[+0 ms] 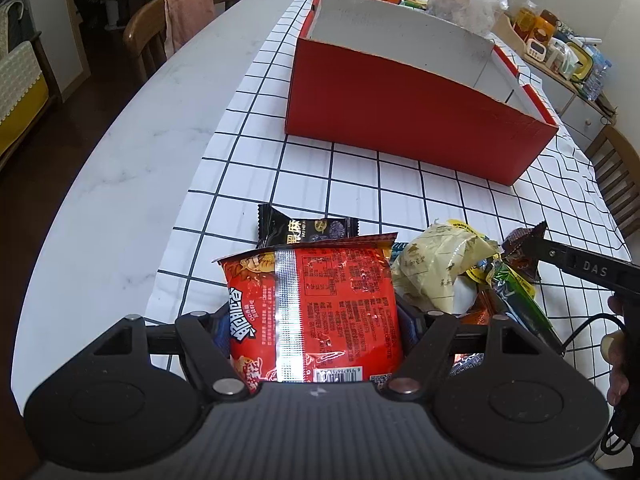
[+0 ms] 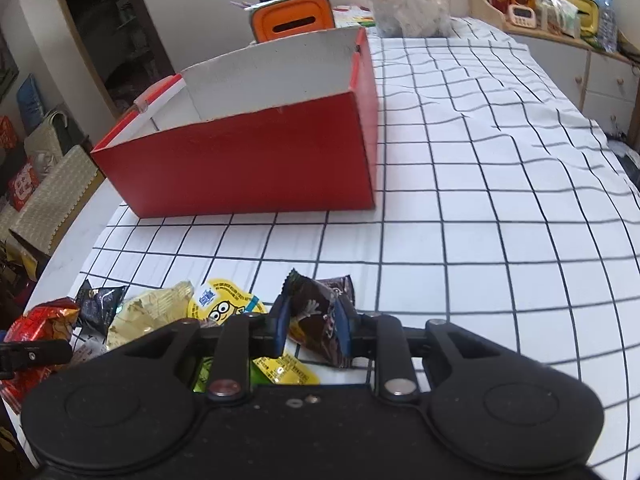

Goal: Organize snacks
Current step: 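Lift the red chip bag and dark chocolate packet toward the red box with both tools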

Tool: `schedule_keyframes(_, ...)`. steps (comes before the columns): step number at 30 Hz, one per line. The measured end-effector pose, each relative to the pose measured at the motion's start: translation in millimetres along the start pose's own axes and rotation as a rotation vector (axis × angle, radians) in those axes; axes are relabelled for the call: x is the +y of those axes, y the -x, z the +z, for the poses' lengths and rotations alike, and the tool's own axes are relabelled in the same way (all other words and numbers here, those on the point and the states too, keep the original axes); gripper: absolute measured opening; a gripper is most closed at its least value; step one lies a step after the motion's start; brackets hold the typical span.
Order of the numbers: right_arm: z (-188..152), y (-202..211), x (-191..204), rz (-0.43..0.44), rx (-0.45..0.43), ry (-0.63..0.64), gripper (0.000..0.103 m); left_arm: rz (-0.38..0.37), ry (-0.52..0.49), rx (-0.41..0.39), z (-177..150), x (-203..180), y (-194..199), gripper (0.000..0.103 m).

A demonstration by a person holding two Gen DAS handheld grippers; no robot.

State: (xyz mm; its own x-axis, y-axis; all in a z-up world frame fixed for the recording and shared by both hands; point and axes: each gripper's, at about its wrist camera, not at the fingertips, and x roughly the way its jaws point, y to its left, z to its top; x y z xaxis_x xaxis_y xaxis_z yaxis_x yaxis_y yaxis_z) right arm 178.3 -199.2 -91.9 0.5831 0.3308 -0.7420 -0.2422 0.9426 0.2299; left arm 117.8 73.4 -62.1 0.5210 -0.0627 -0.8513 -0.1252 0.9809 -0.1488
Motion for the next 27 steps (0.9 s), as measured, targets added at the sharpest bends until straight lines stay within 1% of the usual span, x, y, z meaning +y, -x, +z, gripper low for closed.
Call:
schedule_keyframes(8,7,-18,2,0.002,0.011,0.012,0.034,0.000,-0.002,0.007,0,0,-2,0.073)
schedule_keyframes(10,9,-23,4,0.001,0.016,0.008,0.039,0.000,-0.002,0.007,-1,1,-2,0.074)
schedule_keyframes(12,11,-31,6,-0.029,0.049,0.029,0.043,0.000,-0.002,0.007,-1,1,-2,0.074)
schedule_keyframes(14,10,-35,10,-0.052,0.043,0.072,0.045,0.002,-0.003,0.006,-1,1,-2,0.074)
schedule_keyframes(16,10,-36,9,-0.060,0.034,0.058,0.048,0.003,-0.004,0.006,-1,1,-2,0.074)
schedule_keyframes(19,8,-35,8,-0.056,0.023,0.044,0.049,0.003,-0.006,0.003,0,1,-2,0.074)
schedule_keyframes(24,5,-33,12,-0.076,0.017,0.077,0.047,0.004,-0.013,-0.001,-1,-1,-2,0.074)
schedule_keyframes(27,2,-31,15,-0.066,0.002,0.104,0.035,0.007,-0.016,-0.005,-1,-2,-2,0.074)
